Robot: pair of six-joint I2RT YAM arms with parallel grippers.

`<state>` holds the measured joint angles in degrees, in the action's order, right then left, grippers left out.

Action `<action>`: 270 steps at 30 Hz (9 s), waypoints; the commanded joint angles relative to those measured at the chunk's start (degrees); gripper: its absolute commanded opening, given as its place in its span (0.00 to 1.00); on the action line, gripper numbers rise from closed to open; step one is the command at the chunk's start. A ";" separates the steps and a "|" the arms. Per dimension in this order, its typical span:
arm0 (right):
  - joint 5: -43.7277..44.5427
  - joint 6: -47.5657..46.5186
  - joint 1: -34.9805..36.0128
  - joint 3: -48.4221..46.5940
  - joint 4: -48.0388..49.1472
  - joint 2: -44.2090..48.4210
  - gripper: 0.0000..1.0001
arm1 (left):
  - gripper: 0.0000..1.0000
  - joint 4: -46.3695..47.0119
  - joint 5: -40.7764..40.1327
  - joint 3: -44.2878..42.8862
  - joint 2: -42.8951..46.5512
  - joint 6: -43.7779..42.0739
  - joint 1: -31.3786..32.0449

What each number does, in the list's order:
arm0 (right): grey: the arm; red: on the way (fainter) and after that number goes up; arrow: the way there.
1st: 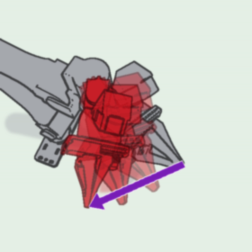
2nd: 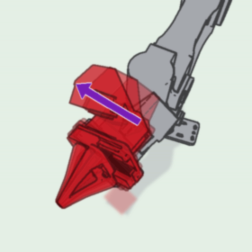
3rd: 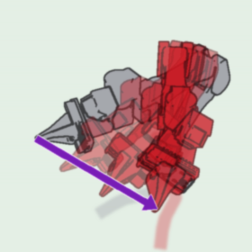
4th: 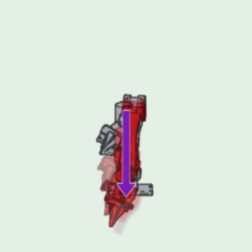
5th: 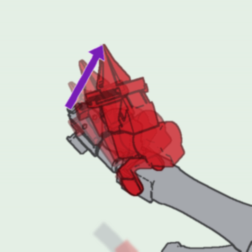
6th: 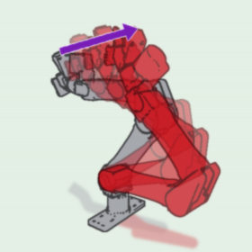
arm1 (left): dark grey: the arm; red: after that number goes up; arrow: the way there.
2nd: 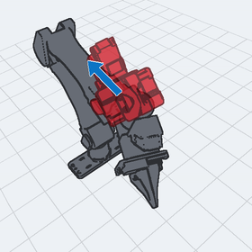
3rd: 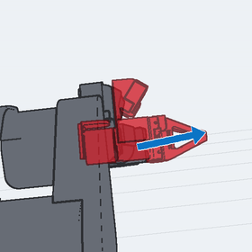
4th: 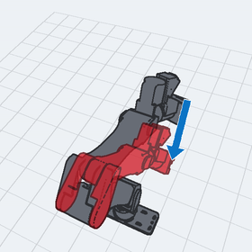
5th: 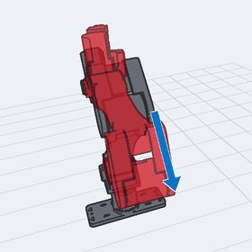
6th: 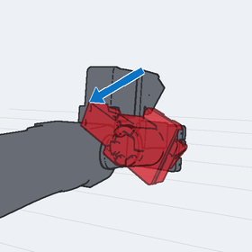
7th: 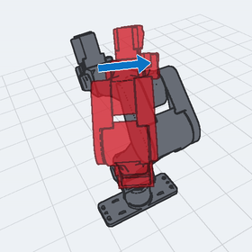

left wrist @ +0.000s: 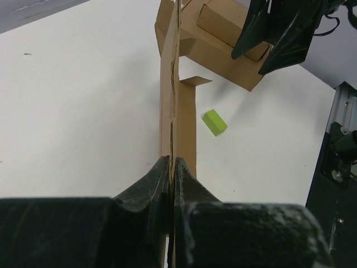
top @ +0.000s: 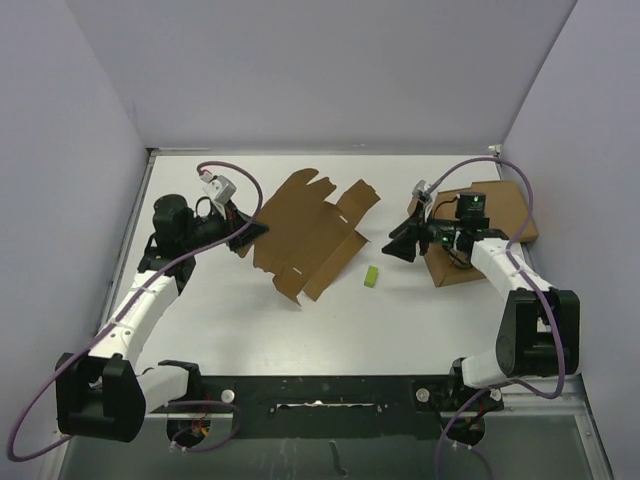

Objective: Fold the paper box

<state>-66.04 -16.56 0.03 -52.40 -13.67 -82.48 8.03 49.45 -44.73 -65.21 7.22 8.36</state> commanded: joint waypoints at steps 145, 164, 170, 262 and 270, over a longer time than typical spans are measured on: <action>2.24 66.22 5.86 11.01 52.93 2.84 0.38 | 0.00 49.37 -22.78 16.40 -9.31 43.20 29.03; 1.54 68.25 4.71 11.54 55.37 2.76 0.00 | 0.00 49.17 -22.87 17.02 -8.74 44.81 27.44; 0.73 68.10 4.86 11.47 55.79 2.77 0.27 | 0.00 48.41 -22.47 16.76 -7.12 45.86 25.17; 19.27 39.13 21.89 -6.65 9.70 -22.93 0.60 | 0.00 -37.22 -28.69 -2.52 -8.00 6.64 -8.98; 18.80 39.54 22.86 -7.29 9.58 -24.26 0.56 | 0.00 -33.91 -23.02 -1.79 -7.47 7.45 -8.65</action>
<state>-45.69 22.24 22.06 -57.28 -5.23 -106.72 -29.26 21.82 -46.00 -72.84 14.46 -0.67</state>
